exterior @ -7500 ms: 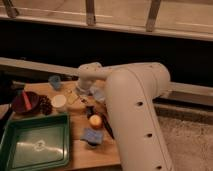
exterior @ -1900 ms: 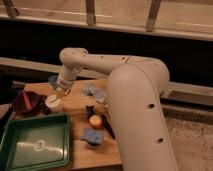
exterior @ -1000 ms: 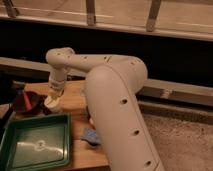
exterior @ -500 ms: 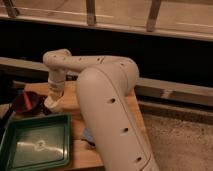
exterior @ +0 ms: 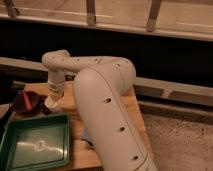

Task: Place fork in paper cup

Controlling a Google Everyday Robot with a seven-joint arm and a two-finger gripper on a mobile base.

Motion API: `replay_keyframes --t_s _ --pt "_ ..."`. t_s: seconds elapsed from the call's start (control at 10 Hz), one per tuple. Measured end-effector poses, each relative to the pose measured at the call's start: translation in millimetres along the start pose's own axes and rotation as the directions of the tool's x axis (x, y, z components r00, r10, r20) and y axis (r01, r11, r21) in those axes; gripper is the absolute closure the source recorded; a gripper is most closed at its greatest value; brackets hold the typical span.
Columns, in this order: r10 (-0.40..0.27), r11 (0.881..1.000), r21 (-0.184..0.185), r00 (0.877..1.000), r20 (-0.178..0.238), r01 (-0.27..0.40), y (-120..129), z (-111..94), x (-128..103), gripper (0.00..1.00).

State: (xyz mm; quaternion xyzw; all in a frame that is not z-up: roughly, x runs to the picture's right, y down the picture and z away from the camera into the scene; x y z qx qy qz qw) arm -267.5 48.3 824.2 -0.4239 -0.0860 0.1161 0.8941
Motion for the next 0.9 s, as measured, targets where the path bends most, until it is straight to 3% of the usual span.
replay_keyframes --t_s 0.4,0.9 --pt "-0.004 1.000 0.025 1.000 0.016 0.004 -2.0 -11.8 -3.1 0.38" --pt "-0.008 1.000 0.006 0.999 0.034 0.008 -0.6 -16.5 -4.0 0.38"
